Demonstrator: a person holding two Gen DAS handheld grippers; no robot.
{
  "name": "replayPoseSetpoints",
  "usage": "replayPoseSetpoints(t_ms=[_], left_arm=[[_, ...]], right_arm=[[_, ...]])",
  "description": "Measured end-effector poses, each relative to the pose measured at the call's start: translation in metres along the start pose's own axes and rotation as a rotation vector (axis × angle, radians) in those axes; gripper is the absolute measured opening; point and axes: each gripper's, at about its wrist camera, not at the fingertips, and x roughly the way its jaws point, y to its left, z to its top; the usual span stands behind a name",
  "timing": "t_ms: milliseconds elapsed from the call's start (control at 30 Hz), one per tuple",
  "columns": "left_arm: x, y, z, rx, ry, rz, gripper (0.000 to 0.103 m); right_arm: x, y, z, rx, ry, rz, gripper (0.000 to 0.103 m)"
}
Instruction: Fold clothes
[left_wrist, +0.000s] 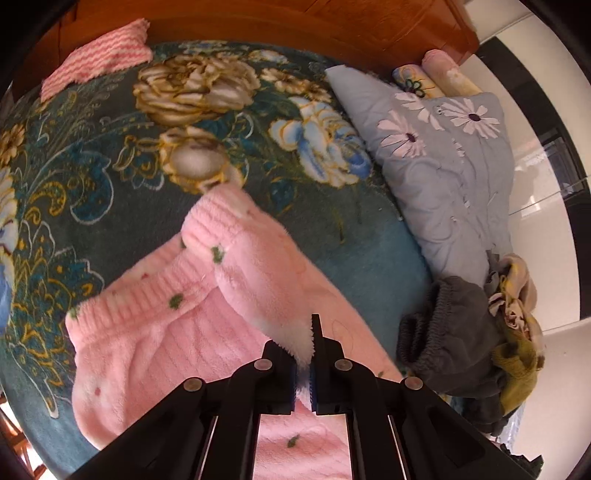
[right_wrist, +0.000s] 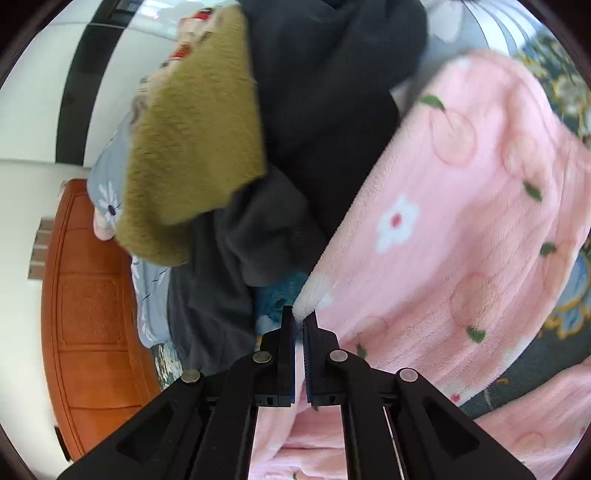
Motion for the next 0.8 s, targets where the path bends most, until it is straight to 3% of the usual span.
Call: replayPoseSetpoints(t_ms=[67, 167, 300, 400, 533, 667, 800], left_arm=[[-0.033, -0.013, 0.007, 0.081, -0.039, -0.064, 0.005], [-0.077, -0.012, -0.002, 0.2, -0.089, -0.102, 0.005], [-0.065, 0.036, -0.028, 0.174, -0.021, 0.01, 0.005], [-0.035, 0.084, -0.059, 0.056, 0.075, 0.087, 0.005], [-0.031, 0.118, -0.085, -0.048, 0.092, 0.094, 0.005], [-0.045, 0.126, -0.093, -0.064, 0.051, 0.063, 0.005], [-0.037, 0.132, -0.098, -0.079, 0.057, 0.116, 0.005]], right_arm=[[-0.036, 0.023, -0.002, -0.073, -0.034, 0.039, 0.003], [-0.098, 0.039, -0.028, -0.199, -0.072, 0.075, 0.003], [-0.137, -0.007, -0.084, -0.308, 0.035, -0.039, 0.003], [-0.112, -0.075, -0.124, -0.19, 0.154, -0.116, 0.003], [-0.08, -0.144, -0.159, -0.059, 0.279, -0.218, 0.003], [-0.083, -0.159, -0.173, -0.098, 0.319, -0.254, 0.003], [-0.085, -0.156, -0.172, -0.169, 0.324, -0.257, 0.003]])
